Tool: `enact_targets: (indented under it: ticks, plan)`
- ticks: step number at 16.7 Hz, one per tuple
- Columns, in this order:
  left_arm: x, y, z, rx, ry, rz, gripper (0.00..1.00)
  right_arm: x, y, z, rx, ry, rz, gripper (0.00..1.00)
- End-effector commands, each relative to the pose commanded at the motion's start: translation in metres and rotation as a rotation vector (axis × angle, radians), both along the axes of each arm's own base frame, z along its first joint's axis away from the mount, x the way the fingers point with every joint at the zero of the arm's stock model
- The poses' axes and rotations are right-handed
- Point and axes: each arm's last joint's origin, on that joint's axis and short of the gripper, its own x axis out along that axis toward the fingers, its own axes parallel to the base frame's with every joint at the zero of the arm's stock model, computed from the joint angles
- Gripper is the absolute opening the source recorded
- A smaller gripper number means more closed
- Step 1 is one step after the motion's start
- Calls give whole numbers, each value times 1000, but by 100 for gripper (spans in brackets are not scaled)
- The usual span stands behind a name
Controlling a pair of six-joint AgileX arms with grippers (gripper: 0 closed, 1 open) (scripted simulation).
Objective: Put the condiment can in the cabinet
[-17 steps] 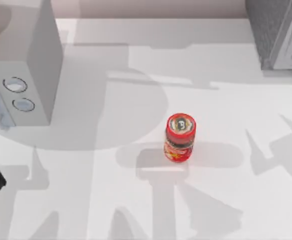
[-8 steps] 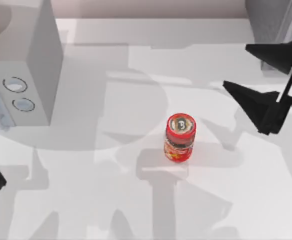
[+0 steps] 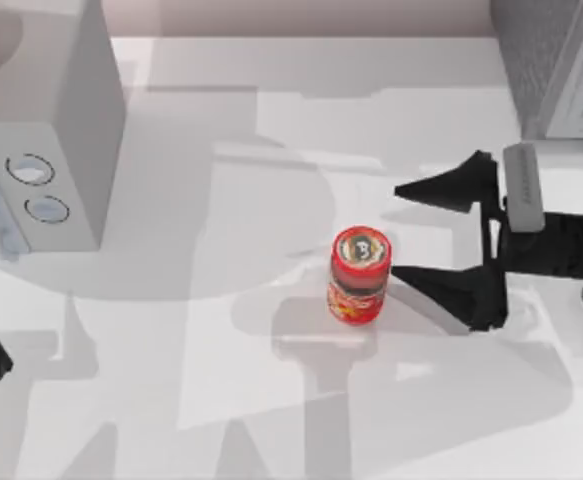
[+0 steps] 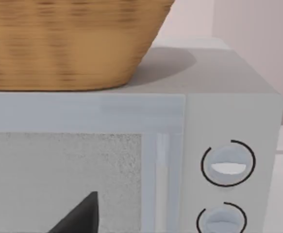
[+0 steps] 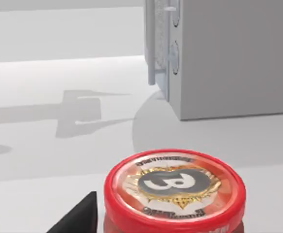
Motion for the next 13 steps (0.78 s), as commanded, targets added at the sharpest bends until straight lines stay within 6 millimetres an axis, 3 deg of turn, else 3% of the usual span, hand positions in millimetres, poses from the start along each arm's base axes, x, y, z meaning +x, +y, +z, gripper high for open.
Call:
enact_targets:
  ticks: [3, 5, 13]
  plan:
    - [0, 0, 0, 0, 0, 0, 100, 2, 1, -37, -2, -2, 78, 100]
    - [0, 0, 0, 0, 0, 0, 100, 2, 0, -51, -2, -5, 107, 100]
    - [0, 0, 0, 0, 0, 0, 100, 2, 5, -55, -2, -4, 112, 100]
